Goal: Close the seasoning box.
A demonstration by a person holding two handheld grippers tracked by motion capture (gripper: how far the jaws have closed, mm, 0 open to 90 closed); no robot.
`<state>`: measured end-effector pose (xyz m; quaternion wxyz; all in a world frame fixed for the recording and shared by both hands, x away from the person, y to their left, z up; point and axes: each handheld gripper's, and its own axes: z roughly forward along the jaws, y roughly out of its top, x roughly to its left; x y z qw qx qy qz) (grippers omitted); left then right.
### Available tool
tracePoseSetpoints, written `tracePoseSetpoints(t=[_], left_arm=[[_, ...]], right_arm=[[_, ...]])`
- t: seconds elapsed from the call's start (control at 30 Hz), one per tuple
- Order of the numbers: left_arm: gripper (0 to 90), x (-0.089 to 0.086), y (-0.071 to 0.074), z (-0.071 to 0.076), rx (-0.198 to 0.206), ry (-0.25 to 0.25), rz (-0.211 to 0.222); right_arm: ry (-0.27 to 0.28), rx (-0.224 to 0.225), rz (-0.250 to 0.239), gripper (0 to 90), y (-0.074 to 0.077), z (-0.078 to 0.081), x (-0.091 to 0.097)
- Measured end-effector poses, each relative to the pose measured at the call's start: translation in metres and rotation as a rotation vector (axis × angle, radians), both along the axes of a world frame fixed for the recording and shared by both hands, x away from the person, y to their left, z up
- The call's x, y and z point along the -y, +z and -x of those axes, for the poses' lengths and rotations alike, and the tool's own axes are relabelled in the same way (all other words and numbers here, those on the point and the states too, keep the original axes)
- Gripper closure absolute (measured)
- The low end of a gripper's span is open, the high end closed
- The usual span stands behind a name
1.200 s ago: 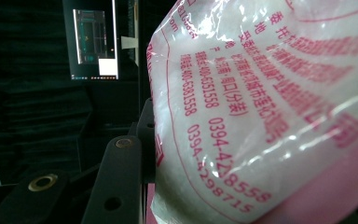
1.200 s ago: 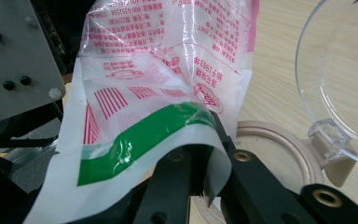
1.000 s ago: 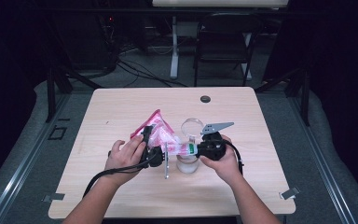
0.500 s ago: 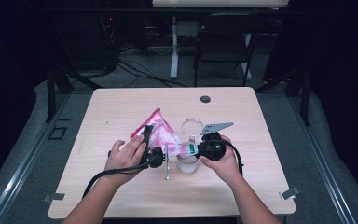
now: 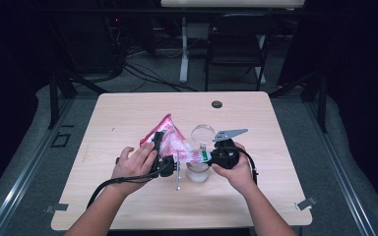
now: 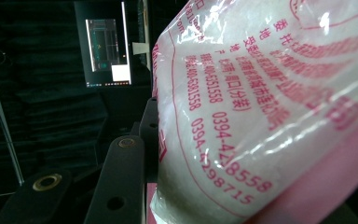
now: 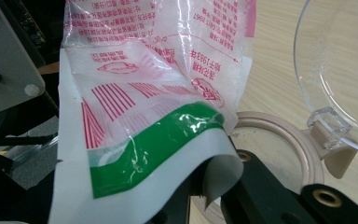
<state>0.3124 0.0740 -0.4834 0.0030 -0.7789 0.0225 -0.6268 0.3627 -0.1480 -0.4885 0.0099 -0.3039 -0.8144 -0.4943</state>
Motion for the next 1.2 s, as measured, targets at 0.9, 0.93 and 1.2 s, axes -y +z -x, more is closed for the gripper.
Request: tracePoseSetpoints(t=[0.9,0.93,1.2], left_arm=[[66.7,0.0004,0.0025,0.0011,0.009,-0.02,-0.01],[66.7,0.0004,0.0029,0.0016,0.004,-0.012,-0.014],[66.8,-0.0002,0.0039,0.002,0.01,-0.008,-0.022]], right_arm=[[-0.006,-0.006,-0.005,90.0,-0.0022,-0.0012,-0.001],[-0.01,-0.007,-0.009,90.0,-0.0025,-0.0009,-0.0016],[-0.008,-0.005,-0.007,90.0,-0.0029,-0.0007,-0.0033]])
